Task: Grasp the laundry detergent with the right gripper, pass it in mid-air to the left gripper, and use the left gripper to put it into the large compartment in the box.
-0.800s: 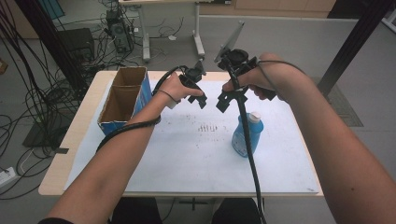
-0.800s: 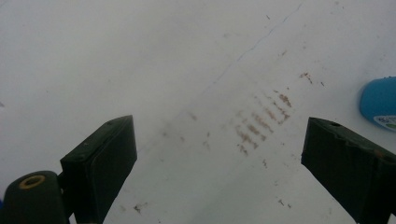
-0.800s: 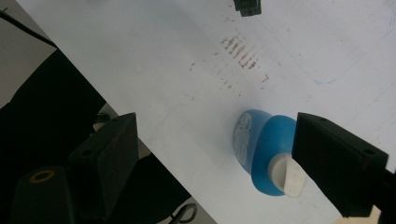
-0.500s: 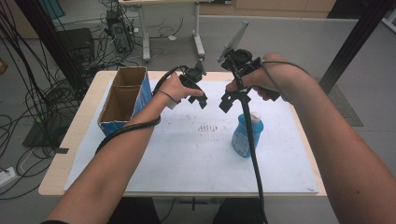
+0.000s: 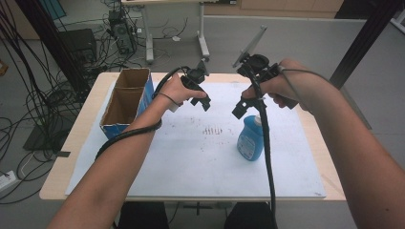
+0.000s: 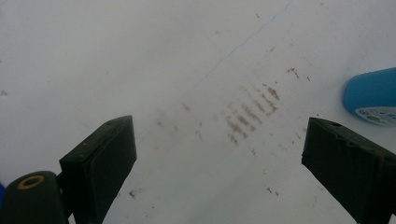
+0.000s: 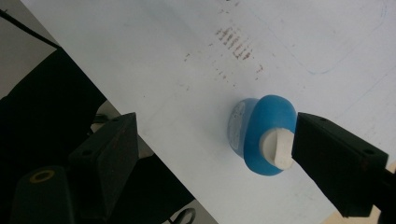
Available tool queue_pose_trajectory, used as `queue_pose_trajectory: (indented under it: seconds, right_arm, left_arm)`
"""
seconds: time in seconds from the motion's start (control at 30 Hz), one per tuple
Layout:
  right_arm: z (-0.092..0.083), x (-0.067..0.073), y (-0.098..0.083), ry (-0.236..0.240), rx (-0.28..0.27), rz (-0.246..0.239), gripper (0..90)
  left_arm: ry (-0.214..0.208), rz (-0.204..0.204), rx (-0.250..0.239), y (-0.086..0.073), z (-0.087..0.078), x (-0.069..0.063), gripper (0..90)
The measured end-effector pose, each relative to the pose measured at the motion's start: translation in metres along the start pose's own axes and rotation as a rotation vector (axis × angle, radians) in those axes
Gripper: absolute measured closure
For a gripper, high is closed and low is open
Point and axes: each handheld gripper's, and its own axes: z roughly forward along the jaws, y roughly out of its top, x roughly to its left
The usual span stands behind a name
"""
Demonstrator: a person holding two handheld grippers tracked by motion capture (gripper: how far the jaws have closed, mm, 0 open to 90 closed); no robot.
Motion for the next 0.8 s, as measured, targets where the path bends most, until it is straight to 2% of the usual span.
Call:
queue_pose_trajectory:
  seconds: [0.1,0.33,0.4,0.5,0.8]
  right_arm:
    - [-0.002,-0.002,-0.007,0.005,-0.005,0.005,14.6]
    - [-0.005,-0.010,-0.025,0.007,-0.019,0.011,14.6]
    - [-0.005,-0.012,-0.030,0.006,-0.018,0.014,14.6]
    - [-0.004,-0.015,-0.036,-0.020,-0.012,0.012,14.6]
    - [0.000,-0.020,-0.052,-0.028,-0.013,0.040,14.6]
  left_arm:
    - [0.010,0.002,0.003,-0.002,0.000,-0.003,10.3]
    - [-0.003,0.009,-0.001,-0.004,-0.005,-0.009,10.0]
    - [-0.010,0.006,-0.006,-0.005,-0.006,-0.008,10.0]
    - [-0.013,0.002,-0.016,-0.007,-0.009,-0.007,10.0]
    - [-0.011,0.007,-0.019,-0.015,-0.017,-0.004,9.9]
